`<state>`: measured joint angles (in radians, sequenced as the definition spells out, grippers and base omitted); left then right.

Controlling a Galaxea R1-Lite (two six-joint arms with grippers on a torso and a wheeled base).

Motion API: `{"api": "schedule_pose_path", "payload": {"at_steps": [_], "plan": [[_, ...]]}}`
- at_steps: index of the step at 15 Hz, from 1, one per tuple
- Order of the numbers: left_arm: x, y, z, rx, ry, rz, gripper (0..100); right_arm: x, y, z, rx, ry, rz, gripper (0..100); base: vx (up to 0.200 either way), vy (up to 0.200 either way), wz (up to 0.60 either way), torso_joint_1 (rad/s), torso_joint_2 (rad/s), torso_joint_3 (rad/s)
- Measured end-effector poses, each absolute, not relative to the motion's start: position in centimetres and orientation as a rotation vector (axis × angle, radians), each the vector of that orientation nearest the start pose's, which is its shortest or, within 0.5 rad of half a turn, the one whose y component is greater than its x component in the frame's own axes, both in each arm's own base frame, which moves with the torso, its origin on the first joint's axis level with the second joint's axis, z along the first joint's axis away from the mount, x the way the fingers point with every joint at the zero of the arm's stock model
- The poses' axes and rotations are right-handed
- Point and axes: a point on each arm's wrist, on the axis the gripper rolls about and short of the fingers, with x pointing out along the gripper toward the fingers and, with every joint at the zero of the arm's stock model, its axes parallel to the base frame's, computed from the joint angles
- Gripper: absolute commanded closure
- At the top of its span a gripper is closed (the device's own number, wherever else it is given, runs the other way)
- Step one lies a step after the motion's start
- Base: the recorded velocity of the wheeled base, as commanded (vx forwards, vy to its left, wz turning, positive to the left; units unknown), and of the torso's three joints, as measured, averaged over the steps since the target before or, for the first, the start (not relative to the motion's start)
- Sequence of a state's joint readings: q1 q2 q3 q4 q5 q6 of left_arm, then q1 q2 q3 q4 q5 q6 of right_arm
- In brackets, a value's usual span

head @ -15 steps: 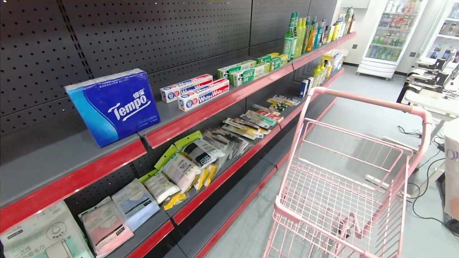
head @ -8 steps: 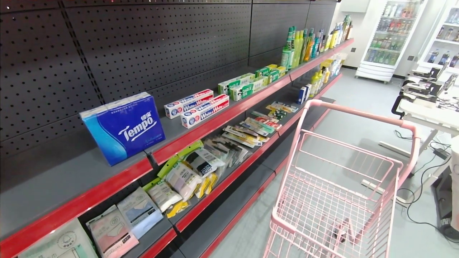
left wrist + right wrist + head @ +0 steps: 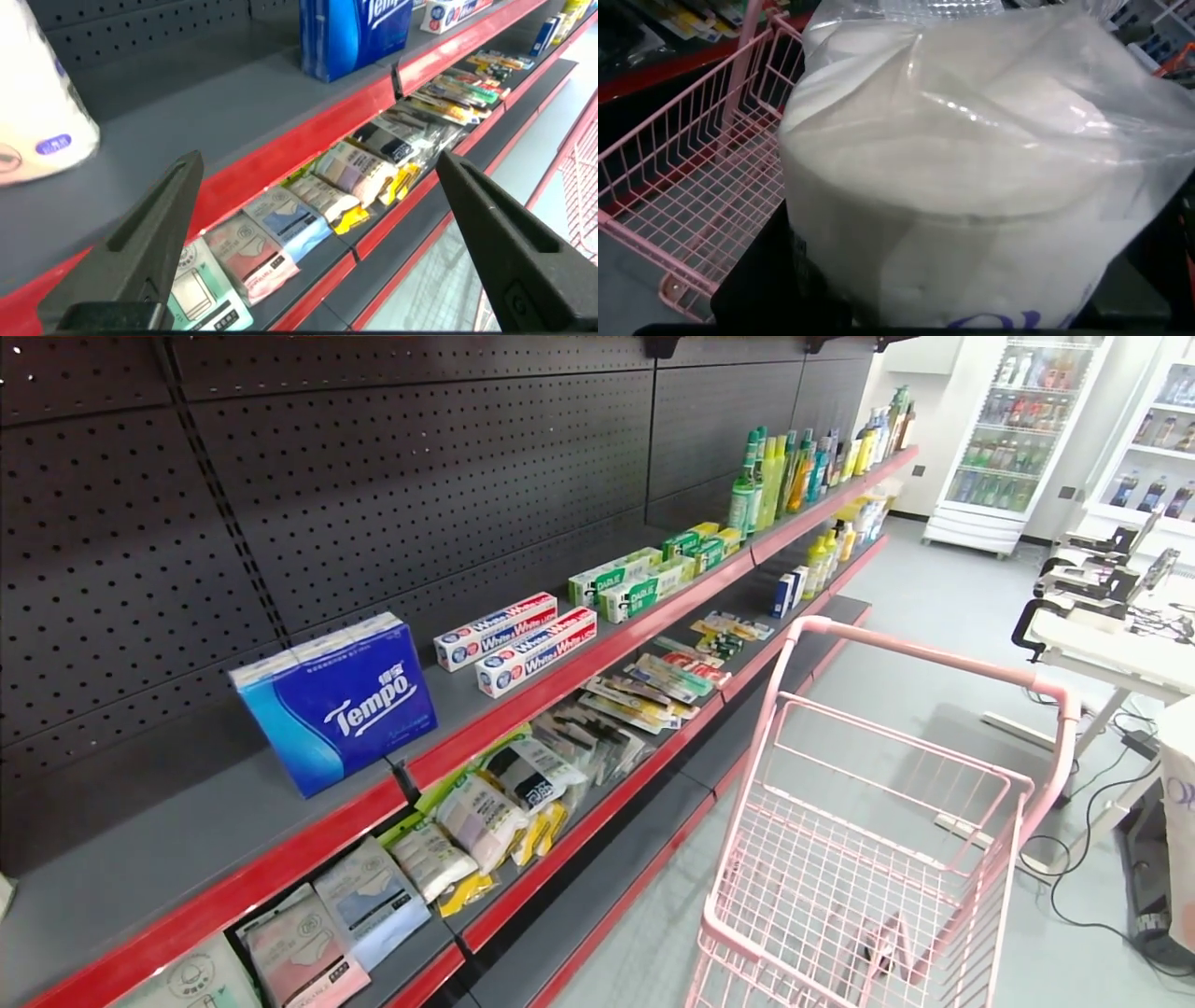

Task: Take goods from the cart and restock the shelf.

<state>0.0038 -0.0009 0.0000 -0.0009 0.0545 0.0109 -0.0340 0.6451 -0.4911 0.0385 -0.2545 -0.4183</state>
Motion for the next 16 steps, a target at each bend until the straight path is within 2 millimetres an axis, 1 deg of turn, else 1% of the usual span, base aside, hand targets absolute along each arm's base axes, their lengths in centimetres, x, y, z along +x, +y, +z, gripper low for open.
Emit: {"api": "schedule_pose_path", "payload": {"at_steps": [10, 13, 15, 16], "plan": [[-2.29, 0.11, 7.56, 0.014, -0.002, 0.056, 0, 4.59, -0.67, 20.89, -0.461, 0.254, -0.225, 100, 0.0, 0.0, 0.0, 0.161, -0.33, -0.178], [-2.29, 0.11, 7.56, 0.014, -0.002, 0.057, 0, 4.67, -0.67, 20.8, -0.468, 0.261, -0.222, 100, 0.0, 0.0, 0.0, 0.11, -0.22, -0.111], [-2.29, 0.11, 7.56, 0.014, -0.002, 0.056, 0, 4.71, -0.69, 20.59, -0.486, 0.272, -0.221, 100, 0.0, 0.0, 0.0, 0.0, 0.0, 0.0], [-2.29, 0.11, 7.56, 0.014, -0.002, 0.057, 0, 4.71, -0.7, 20.59, -0.489, 0.272, -0.223, 100, 0.0, 0.0, 0.6, 0.007, 0.0, 0.002]]}}
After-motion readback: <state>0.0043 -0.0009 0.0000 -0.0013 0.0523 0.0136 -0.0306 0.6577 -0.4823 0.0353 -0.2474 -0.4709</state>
